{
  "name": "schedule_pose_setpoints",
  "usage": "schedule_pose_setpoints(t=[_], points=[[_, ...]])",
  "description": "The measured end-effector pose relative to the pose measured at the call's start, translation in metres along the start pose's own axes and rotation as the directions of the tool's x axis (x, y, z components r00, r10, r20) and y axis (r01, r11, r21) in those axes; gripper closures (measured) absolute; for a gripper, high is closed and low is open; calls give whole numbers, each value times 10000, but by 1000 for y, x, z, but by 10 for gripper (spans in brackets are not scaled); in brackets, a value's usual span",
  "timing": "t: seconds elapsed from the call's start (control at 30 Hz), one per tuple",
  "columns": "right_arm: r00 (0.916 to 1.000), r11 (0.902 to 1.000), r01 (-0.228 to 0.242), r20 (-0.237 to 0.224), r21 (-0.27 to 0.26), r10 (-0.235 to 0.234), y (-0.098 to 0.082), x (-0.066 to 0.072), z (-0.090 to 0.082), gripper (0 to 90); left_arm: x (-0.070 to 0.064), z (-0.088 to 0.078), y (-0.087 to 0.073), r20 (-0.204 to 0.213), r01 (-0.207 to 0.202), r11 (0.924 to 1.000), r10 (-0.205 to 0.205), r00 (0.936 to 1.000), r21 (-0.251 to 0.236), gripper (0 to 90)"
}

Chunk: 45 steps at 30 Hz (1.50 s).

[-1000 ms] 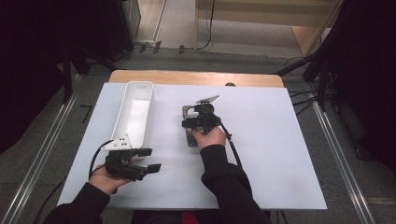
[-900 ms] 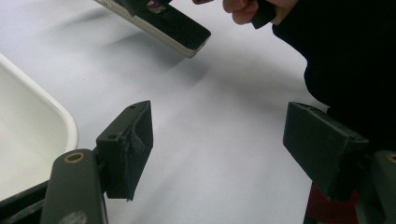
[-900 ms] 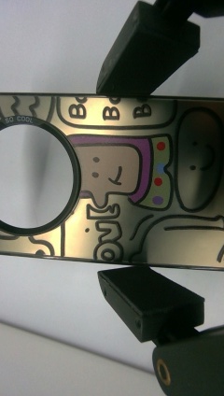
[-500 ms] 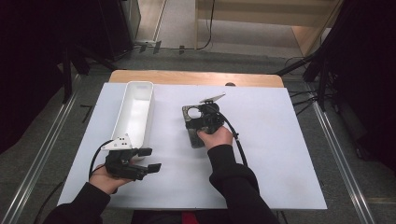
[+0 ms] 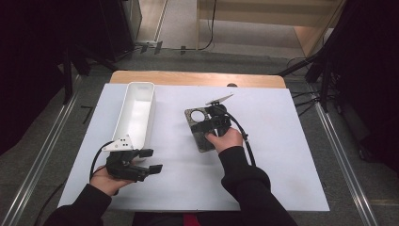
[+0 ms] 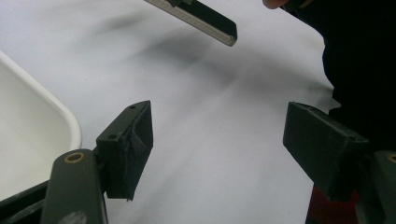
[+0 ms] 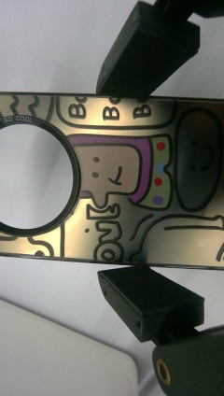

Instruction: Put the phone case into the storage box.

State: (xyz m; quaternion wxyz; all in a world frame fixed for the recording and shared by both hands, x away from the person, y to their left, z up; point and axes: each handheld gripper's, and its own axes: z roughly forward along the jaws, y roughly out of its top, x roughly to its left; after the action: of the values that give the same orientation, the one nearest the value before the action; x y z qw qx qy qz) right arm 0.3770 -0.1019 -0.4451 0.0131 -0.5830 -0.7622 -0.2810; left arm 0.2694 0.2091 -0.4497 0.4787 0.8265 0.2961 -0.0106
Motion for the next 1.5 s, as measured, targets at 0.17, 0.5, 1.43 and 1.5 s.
schedule_pose_setpoints(t=[0.17,0.5,1.43,1.5], points=[[9990,9999,120,-428,34,-118,-5,-4,-6,105,0,0,0,-34,11,10000,-11,10000,-46,241],[9958,9995,309,-861,-99,-317,-16,-16,-18,105,0,1,1,3,-19,10000,19,10000,-59,241],[9861,9996,162,-1648,-210,-194,-49,-44,-40,106,-7,9,12,-53,-64,10000,64,10000,-10,242],[9852,9997,142,-1707,-219,-177,-51,-47,-40,106,-9,10,14,-63,-95,9999,96,9999,33,242]])
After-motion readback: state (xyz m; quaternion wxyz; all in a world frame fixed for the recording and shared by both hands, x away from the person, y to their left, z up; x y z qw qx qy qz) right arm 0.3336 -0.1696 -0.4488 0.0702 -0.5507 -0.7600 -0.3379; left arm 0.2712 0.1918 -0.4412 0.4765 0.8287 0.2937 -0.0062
